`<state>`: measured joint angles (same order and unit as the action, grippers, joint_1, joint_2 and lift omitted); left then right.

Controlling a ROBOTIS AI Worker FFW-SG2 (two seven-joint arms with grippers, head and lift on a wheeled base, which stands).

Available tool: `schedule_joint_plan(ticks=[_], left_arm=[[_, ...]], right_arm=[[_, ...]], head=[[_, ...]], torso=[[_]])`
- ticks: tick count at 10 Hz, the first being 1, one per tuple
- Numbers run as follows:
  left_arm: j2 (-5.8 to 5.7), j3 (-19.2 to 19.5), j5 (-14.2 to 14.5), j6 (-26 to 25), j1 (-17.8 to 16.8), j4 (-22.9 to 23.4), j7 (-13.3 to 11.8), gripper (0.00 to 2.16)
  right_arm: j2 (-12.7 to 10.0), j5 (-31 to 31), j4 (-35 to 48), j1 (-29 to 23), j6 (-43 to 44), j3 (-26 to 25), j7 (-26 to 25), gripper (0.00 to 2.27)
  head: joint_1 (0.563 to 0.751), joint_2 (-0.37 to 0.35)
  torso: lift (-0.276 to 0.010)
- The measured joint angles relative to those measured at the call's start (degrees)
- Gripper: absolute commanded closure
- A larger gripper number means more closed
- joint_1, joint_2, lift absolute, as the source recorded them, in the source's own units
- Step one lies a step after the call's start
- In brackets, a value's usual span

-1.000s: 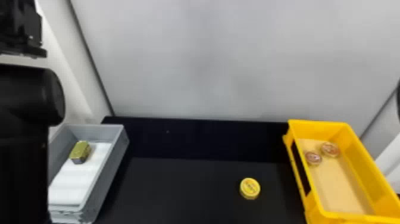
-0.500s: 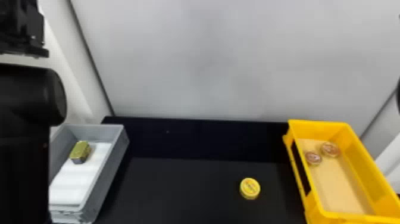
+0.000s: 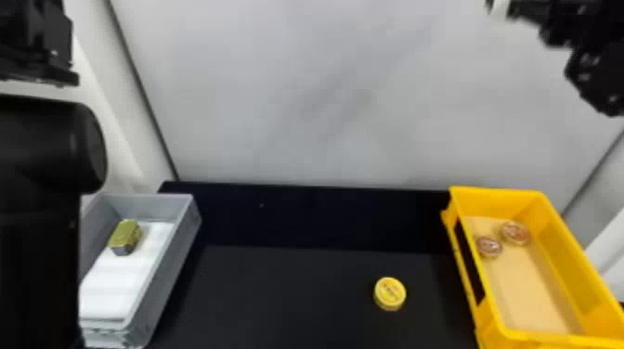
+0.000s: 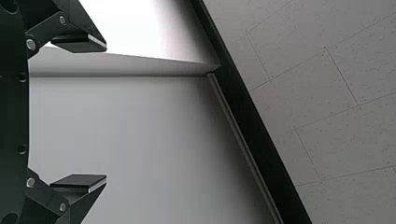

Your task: Pick up the round yellow can and place it in the yellow rectangular box

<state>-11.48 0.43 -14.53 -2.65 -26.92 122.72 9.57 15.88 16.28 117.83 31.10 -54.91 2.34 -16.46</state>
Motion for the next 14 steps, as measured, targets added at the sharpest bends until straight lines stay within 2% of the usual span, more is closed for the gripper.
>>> schedule_joint_plan(ticks=[1,2,3,5,7,8,9,11,12,13,14], left_arm=[[0.04,-0.1,0.0,-0.5,-0.2,0.2,-0.2,0.26],[0.05,-0.2,0.0,-1.0,-0.3,0.5,-0.4,0.26],[0.1,-0.3,0.0,-1.4,-0.4,0.7,-0.5,0.26],[0.65,-1.0,0.1,-2.3,-0.4,0.8,-0.8,0.26],[1.24,-1.7,0.1,-3.1,-0.4,0.3,-1.0,0.26],[1.56,-1.8,0.2,-3.2,-0.1,0.1,-1.0,0.26],[1.8,-1.9,0.3,-3.2,0.1,0.0,-1.0,0.26],[1.86,-1.9,0.5,-3.1,0.3,-0.1,-1.0,0.26],[1.77,-1.8,0.5,-3.1,0.4,-0.2,-1.0,0.26],[1.73,-1.8,0.6,-3.1,0.5,-0.4,-1.0,0.26],[1.72,-1.8,0.6,-3.0,0.5,-0.6,-1.0,0.26]], right_arm=[[-1.4,1.4,-2.6,0.4,-7.4,-2.3,4.6,0.11],[-1.6,2.6,-5.8,1.2,-13.4,-3.3,9.7,0.11],[-0.8,3.3,-9.3,2.2,-17.9,-2.9,16.0,0.11],[2.5,3.3,-15.4,2.1,-21.3,-0.1,27.7,0.11],[3.5,1.0,-17.9,-1.7,-21.9,1.2,32.7,0.11],[2.8,-2.6,-18.6,-4.0,-21.7,1.6,35.8,0.1],[1.8,-9.1,-19.8,-6.1,-21.1,2.2,42.4,0.1],[-2.3,-28.8,-24.4,-8.6,-17.0,2.6,59.9,0.1],[-5.1,-38.6,-27.2,-9.0,-14.0,2.2,66.1,0.1],[-7.6,-45.8,-29.9,-9.2,-11.0,1.8,69.2,0.1],[-9.2,-49.0,-32.7,-9.1,-8.5,1.9,70.0,0.11]], head=[[0.663,0.054],[0.663,0.054],[0.663,0.054],[0.663,0.054],[0.663,0.054],[0.663,0.054],[0.663,0.054],[0.663,0.054],[0.663,0.054],[0.663,0.054],[0.663,0.054]], torso=[[-0.01],[-0.01],[-0.01],[-0.01],[-0.01],[-0.01],[-0.01],[-0.01],[-0.01],[-0.01],[-0.01]])
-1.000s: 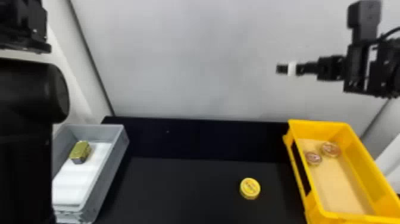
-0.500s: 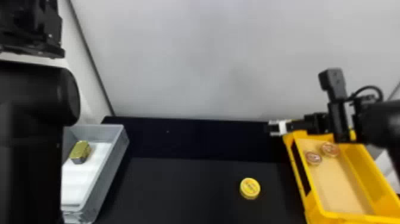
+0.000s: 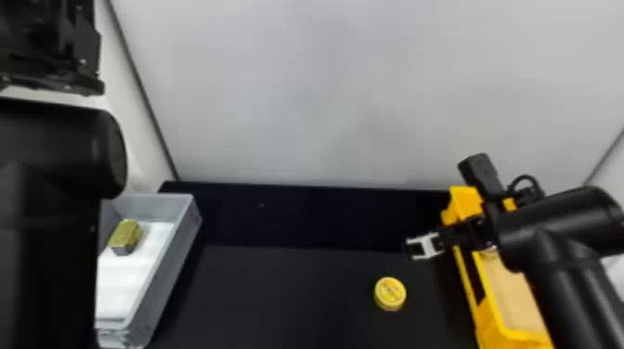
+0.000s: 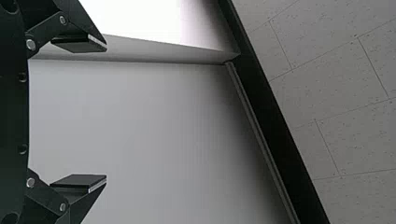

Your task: Pick up the round yellow can and place it in the yellow rectangular box

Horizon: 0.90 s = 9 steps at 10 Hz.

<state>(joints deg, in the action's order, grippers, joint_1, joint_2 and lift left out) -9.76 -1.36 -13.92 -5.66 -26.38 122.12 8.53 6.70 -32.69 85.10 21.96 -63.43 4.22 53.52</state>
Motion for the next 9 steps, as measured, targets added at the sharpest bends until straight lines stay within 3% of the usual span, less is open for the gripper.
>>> schedule_joint_plan(ticks=[5,9], left_arm=[[0.05,0.6,-0.1,0.0,0.5,-0.7,-0.2,0.26],[0.15,1.2,-0.2,0.5,0.7,-0.8,-0.3,0.26]], right_arm=[[-2.1,7.4,-11.8,0.9,8.0,1.1,-6.4,0.12],[-1.6,7.4,-20.7,1.8,13.0,4.0,-5.6,0.12]], head=[[0.663,0.054],[0.663,0.054]], torso=[[-0.01],[-0.01]])
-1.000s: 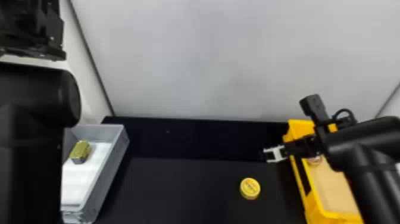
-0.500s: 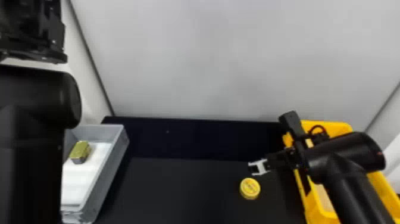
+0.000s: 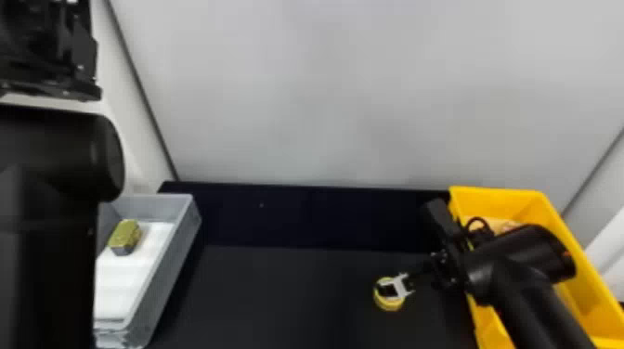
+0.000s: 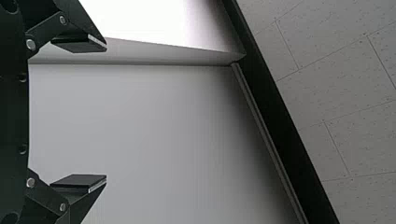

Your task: Pick up the round yellow can and place it in the yellow rectangular box

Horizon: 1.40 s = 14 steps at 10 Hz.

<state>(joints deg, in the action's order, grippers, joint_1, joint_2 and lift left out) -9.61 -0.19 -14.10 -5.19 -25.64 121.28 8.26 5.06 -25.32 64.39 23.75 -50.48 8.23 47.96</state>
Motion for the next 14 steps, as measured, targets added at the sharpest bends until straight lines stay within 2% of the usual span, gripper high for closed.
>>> schedule_joint_plan(ticks=[5,14], left_arm=[[0.01,-0.1,0.1,0.6,-0.1,0.0,0.0,0.26],[0.34,-0.3,0.3,1.4,0.0,0.0,0.0,0.26]], right_arm=[[0.8,-1.1,-4.7,1.0,4.5,3.9,0.6,0.12],[1.0,-1.1,-8.1,1.2,7.2,5.1,0.4,0.12]], head=[[0.663,0.054],[0.663,0.054]], torso=[[-0.01],[-0.01]])
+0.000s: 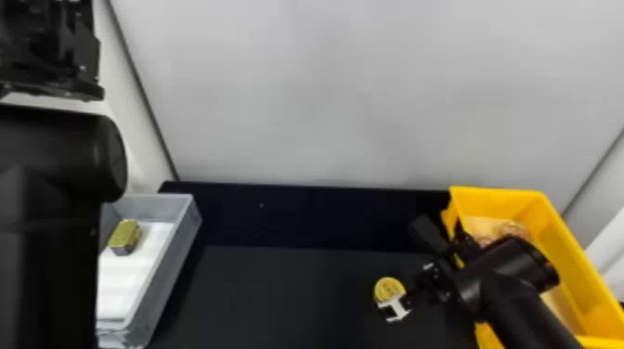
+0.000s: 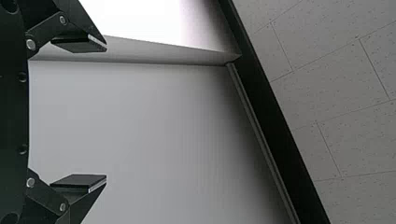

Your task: Pick up the round yellow can and place it in the yellow rectangular box

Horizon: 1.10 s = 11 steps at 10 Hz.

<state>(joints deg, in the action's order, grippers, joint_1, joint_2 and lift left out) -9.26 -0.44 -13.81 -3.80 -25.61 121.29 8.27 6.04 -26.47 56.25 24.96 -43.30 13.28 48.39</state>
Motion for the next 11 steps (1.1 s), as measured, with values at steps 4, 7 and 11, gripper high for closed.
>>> schedule_joint_plan(ticks=[4,7,11], left_arm=[[0.1,-0.1,0.0,0.1,0.1,0.0,0.0,0.26],[0.21,0.0,0.1,0.4,0.3,0.0,0.0,0.26],[0.11,0.2,0.1,0.4,0.5,0.2,-0.1,0.26]], right_arm=[[0.0,0.0,-1.4,0.0,1.9,-0.1,-1.0,0.55],[0.1,0.0,-1.6,0.1,2.5,0.0,-1.6,0.67],[0.0,-0.1,-0.6,-0.3,2.4,0.7,-0.5,0.67]], head=[[0.663,0.054],[0.663,0.054],[0.663,0.054]], torso=[[-0.01],[-0.01],[-0.01]])
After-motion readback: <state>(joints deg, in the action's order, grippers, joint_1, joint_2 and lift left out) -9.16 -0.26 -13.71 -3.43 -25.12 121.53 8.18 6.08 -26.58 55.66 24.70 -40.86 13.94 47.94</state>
